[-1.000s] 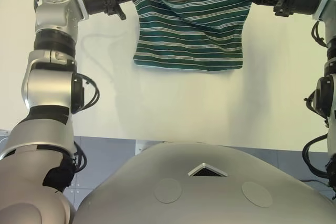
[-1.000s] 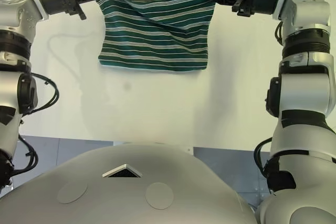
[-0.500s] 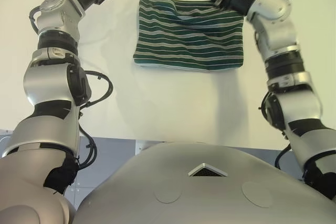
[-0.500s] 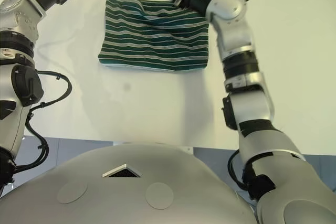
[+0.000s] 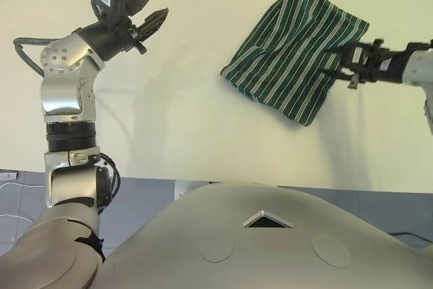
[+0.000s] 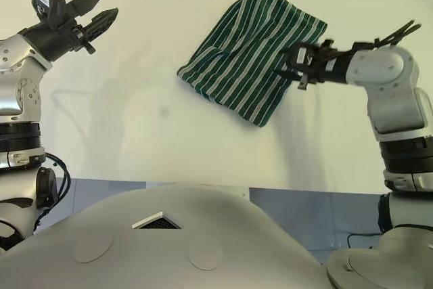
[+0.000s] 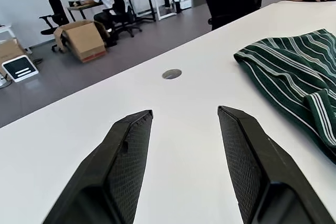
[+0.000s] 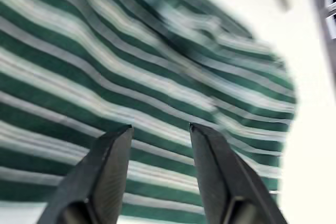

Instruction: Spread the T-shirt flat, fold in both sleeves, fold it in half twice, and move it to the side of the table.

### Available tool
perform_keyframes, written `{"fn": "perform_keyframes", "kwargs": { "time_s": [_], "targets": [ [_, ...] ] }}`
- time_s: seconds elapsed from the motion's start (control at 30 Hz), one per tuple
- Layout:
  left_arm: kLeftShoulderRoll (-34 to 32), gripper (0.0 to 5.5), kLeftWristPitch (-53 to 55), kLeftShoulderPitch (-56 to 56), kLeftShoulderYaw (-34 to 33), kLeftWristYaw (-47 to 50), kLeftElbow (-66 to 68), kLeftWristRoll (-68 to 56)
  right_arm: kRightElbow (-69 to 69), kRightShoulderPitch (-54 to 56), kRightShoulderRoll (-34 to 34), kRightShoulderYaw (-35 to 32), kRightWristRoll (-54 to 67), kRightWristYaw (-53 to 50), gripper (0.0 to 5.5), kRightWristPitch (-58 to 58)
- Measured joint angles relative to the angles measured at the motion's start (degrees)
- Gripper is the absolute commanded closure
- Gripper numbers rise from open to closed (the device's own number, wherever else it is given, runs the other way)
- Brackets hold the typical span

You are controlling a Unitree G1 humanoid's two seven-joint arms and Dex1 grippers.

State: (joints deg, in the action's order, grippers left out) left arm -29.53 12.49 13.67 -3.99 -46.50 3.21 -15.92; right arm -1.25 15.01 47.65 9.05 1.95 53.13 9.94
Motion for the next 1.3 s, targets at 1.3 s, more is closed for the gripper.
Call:
{"fn": "perform_keyframes", "kwargs": {
  "time_s": [1.3],
  "targets": [
    [-9.5, 2.87, -39.5, -17.1, 31.3, 0.8, -13.3, 35.8, -7.8, -31.4, 5.7, -1.3, -6.7, 6.4, 2.77, -42.2]
  ]
}}
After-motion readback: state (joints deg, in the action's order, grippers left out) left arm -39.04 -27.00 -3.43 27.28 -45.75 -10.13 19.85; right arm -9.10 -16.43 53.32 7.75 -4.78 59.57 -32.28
